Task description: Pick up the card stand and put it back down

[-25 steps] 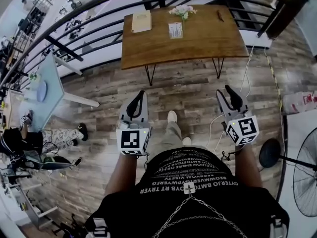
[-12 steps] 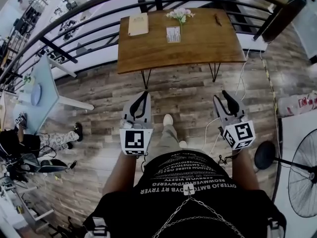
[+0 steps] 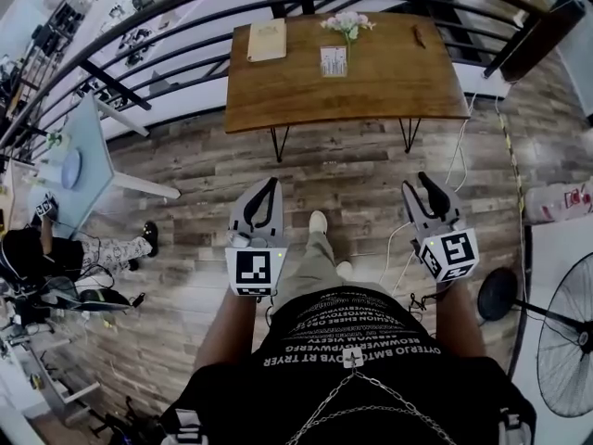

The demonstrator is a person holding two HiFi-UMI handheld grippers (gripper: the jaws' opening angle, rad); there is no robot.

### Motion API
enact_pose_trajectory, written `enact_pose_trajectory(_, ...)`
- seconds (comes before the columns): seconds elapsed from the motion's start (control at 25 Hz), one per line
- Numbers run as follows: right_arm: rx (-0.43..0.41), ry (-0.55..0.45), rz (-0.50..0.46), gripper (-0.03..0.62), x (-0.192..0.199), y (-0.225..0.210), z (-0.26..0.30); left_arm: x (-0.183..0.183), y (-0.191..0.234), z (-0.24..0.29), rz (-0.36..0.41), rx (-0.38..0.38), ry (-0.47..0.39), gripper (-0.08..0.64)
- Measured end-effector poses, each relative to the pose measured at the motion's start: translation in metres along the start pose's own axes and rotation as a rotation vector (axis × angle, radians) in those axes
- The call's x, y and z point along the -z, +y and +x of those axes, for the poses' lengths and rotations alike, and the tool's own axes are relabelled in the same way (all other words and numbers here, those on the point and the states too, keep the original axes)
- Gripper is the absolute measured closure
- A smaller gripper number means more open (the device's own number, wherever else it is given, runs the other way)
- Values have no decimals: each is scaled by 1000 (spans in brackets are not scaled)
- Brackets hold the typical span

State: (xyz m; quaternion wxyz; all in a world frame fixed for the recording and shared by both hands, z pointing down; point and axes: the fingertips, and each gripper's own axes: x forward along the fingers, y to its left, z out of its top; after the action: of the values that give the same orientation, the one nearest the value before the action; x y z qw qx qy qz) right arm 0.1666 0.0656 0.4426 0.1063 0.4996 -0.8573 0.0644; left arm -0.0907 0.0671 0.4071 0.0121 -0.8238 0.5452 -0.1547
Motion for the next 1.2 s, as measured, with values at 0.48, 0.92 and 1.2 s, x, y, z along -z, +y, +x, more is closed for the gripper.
enact_pose_trajectory(0.48,-2,-5,-15,442,-17,-14,31,-22,23,32,36,-55,-49,533)
enact_pose_trajectory(0.92,-5,-12,-39,442,-49,-32,101,-42,68,106,23,-33,-77,533)
enact_pose_trajectory(1.2,44,-37,-37,462,-74,-49,143,-51,96,154,16,8,-84,533)
